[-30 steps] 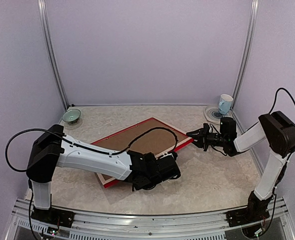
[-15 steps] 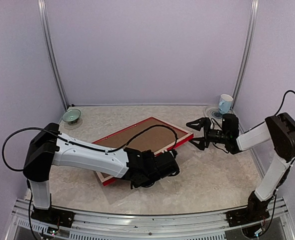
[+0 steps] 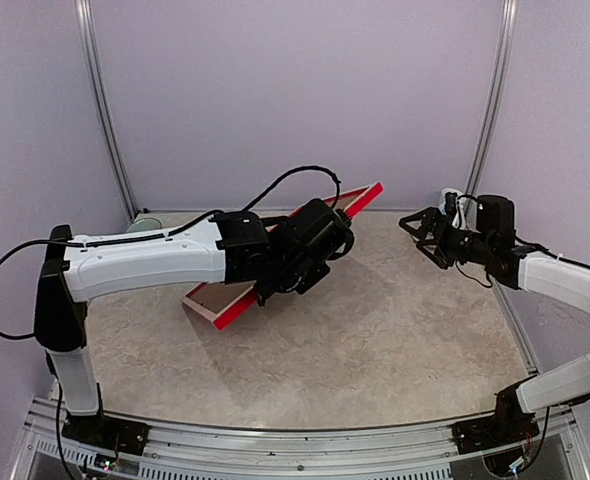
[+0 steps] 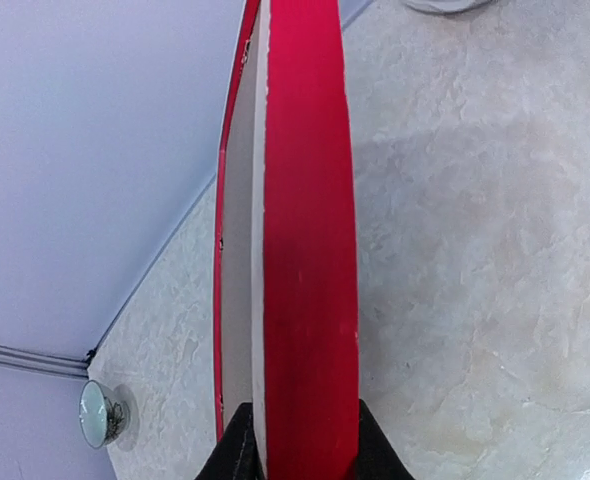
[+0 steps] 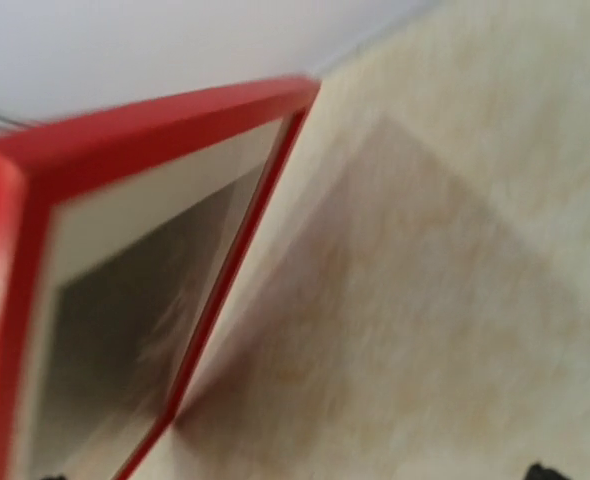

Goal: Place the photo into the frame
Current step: Turn over the photo frame.

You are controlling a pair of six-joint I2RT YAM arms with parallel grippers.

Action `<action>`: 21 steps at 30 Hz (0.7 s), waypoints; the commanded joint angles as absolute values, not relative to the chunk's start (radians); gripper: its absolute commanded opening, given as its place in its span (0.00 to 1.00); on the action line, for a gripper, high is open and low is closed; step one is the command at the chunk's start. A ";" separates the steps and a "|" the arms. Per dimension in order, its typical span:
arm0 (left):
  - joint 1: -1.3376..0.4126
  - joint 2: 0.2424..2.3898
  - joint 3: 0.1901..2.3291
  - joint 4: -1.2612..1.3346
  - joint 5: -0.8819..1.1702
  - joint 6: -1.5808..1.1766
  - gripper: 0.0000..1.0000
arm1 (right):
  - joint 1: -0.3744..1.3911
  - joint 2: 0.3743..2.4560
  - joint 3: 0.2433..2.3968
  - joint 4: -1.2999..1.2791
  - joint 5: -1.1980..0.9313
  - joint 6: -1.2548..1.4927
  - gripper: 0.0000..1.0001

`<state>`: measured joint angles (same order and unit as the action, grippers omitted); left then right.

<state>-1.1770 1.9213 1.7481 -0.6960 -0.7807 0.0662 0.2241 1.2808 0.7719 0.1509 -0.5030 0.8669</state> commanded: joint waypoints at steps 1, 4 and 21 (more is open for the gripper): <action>-1.164 1.868 1.929 -0.652 -0.769 -0.049 0.01 | 0.206 1.222 0.820 0.006 -0.385 0.750 0.99; -1.143 1.857 1.998 -0.665 -0.719 -0.086 0.01 | 0.201 1.216 0.816 0.006 -0.387 0.746 0.99; -0.872 1.601 1.815 -0.511 -0.320 -0.471 0.01 | 0.174 1.239 0.778 0.039 -0.431 0.757 0.99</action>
